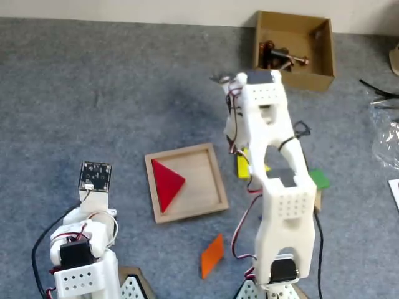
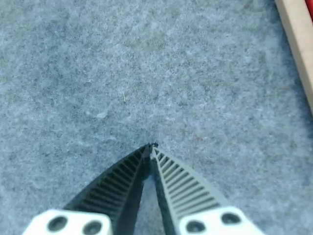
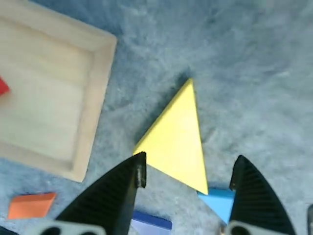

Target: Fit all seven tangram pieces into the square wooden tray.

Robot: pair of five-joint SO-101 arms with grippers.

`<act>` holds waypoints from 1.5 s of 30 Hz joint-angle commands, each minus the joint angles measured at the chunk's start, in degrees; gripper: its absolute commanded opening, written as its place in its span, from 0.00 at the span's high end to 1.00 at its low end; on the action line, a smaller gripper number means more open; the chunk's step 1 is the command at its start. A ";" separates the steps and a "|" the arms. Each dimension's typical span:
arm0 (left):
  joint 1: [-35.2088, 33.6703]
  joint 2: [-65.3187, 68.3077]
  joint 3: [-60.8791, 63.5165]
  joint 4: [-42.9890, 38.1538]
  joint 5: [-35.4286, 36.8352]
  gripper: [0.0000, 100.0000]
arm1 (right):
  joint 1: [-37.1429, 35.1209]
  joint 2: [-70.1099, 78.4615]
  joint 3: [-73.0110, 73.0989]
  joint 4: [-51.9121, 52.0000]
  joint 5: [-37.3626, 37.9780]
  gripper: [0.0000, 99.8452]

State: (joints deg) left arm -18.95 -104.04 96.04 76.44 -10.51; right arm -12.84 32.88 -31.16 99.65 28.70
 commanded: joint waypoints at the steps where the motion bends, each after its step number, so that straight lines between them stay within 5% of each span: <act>1: -0.66 -0.31 1.10 0.18 0.18 0.99 | -0.92 -9.63 2.24 1.10 0.70 0.74; 24: -0.66 -0.31 1.10 0.18 0.18 0.99 | -3.38 -56.84 54.64 -20.62 0.70 0.74; 37: -0.66 -0.31 1.10 0.18 0.18 0.99 | -1.89 -60.79 73.98 -41.98 0.97 0.74; 45: -0.66 -0.31 1.10 0.18 0.18 0.99 | -0.40 -60.62 77.32 -47.78 8.88 0.74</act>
State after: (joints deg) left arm -18.95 -104.04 96.04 76.44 -10.51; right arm -14.59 -25.58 46.11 55.25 36.35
